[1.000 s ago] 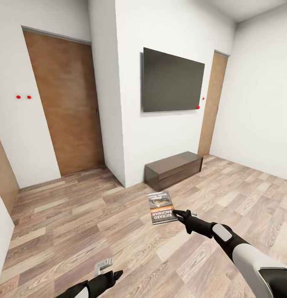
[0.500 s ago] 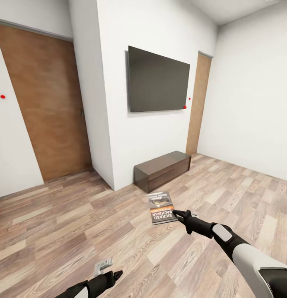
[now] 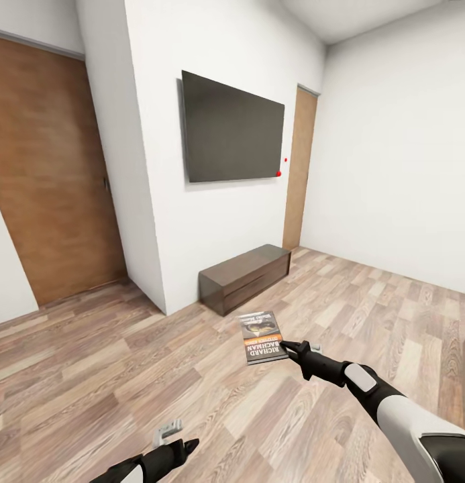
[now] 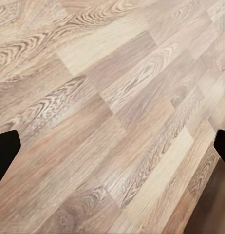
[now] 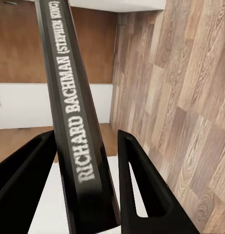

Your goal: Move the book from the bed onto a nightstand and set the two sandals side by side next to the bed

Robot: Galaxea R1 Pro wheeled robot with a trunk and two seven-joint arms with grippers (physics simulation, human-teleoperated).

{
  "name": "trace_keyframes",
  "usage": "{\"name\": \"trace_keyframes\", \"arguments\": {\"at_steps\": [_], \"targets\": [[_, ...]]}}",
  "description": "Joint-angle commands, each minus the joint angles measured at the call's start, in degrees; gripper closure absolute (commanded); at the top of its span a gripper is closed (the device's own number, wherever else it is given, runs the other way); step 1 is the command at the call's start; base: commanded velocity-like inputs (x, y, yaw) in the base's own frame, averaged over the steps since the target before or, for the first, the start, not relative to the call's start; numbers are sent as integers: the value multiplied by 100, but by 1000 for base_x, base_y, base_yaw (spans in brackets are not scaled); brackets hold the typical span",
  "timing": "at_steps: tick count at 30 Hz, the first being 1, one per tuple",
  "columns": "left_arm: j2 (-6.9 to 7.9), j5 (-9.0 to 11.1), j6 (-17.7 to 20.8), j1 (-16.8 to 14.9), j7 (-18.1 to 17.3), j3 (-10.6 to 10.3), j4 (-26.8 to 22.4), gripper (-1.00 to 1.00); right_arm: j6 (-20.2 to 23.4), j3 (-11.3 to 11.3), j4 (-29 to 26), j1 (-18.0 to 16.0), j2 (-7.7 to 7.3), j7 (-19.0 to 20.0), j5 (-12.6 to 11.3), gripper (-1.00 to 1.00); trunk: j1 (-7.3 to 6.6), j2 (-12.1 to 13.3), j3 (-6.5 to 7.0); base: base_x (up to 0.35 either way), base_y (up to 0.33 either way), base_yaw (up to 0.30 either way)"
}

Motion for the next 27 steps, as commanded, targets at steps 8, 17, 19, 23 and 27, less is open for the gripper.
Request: {"name": "trace_keyframes", "arguments": {"at_steps": [8, 17, 19, 23, 27], "targets": [[0, 32, 18, 0, -16, 7, -2, -100, 32, -2, 2, -5, -1, 11, -57, 100, 1, -3, -6, 118, 0, -186], [4, 33, 18, -1, -17, 8, -2, -100, 32, -2, 2, -5, 3, 11, -57, 100, 1, -3, -6, 118, 0, -187], [4, 33, 18, -1, -17, 7, -2, -100, 32, -2, 3, -5, 3, 11, -59, 100, 1, -3, -6, 118, 0, -187], [4, 33, 18, -1, -17, 9, -2, -100, 32, 0, 1, -5, 3, 11, -62, 100, 1, -3, -6, 118, 0, -187], [4, 33, 18, -3, -17, 10, -2, -100, 32, -1, 2, -5, 4, 11, -64, 100, 1, -3, -6, 118, 0, -186]]}}
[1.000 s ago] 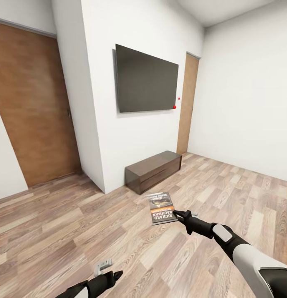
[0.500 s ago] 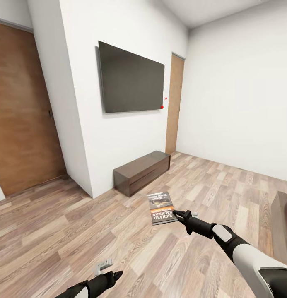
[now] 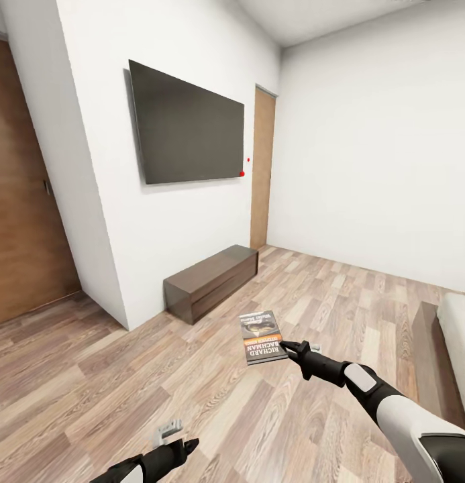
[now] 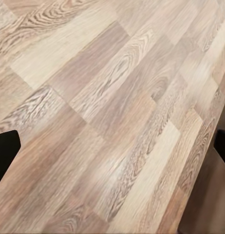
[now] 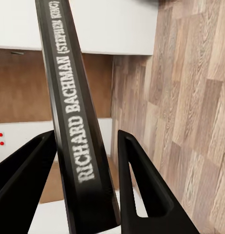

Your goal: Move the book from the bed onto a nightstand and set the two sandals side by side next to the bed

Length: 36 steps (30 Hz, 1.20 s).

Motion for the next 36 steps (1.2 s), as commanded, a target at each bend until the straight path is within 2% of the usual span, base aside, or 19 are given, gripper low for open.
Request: {"name": "trace_keyframes", "arguments": {"at_steps": [1, 36], "targets": [[0, 33, 18, -2, -17, 5, -2, -100, 32, -2, -2, -5, -3, 11, -57, 100, 1, -3, -6, 118, 0, -186], [0, 30, 18, 0, -14, 2, -2, -100, 32, -2, -3, -5, -3, 12, -58, 100, 1, -3, -6, 131, 72, -187]]}}
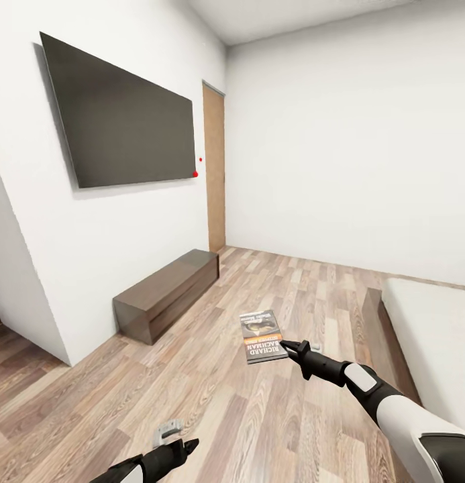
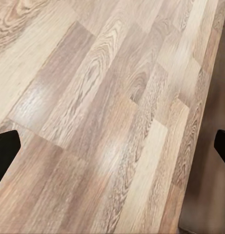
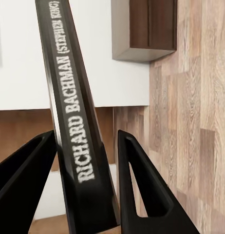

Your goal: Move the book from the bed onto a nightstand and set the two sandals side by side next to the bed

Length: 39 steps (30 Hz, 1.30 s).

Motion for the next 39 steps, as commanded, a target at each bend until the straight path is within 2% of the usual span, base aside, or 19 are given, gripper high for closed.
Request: {"name": "trace_keyframes", "arguments": {"at_steps": [1, 19, 39], "targets": [[0, 33, 18, -2, -19, 6, -2, -100, 21, 16, 2, -5, -2, 10, -25, 100, 1, -3, -6, 143, 112, -187], [0, 35, 18, -3, -19, 5, -2, -100, 21, 19, 2, -5, -2, 10, -25, 100, 1, -3, -6, 144, 107, -186], [0, 29, 18, -3, -20, 5, -2, -100, 21, 16, 2, -5, -2, 10, -25, 100, 1, -3, -6, 144, 12, -187]]}}
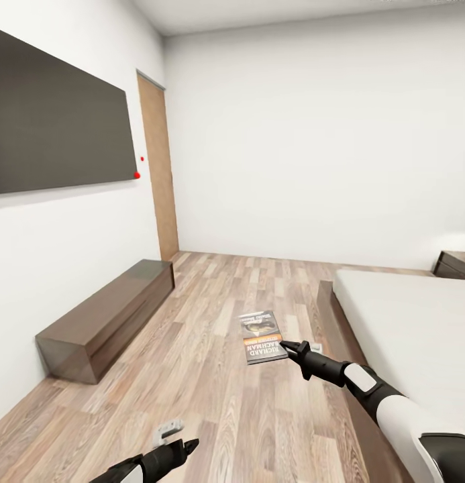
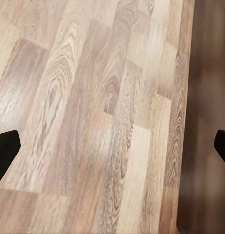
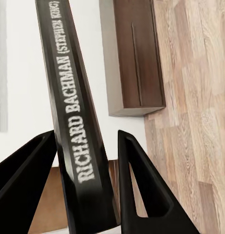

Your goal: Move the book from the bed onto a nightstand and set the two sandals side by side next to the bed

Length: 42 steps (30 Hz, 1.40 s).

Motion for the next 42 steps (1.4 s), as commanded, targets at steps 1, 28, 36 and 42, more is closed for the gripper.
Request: {"name": "trace_keyframes", "arguments": {"at_steps": [1, 28, 36, 42], "targets": [[0, 32, 18, -2, -18, 6, -2, -100, 31, 2, -1, -5, -3, 11, -53, 100, 1, -3, -6, 144, 1, -186], [0, 31, 18, -2, -17, 6, -2, -100, 31, 0, 1, -5, -3, 11, -55, 100, 1, -3, -6, 145, 14, -159], [0, 34, 18, -4, -16, 6, -2, -100, 31, 5, -1, -5, -3, 11, -59, 100, 1, -3, -6, 151, 91, -43], [0, 34, 18, -4, -17, 6, -2, -100, 31, 7, -1, -5, -3, 11, -62, 100, 1, -3, -6, 154, 114, -7]]}}
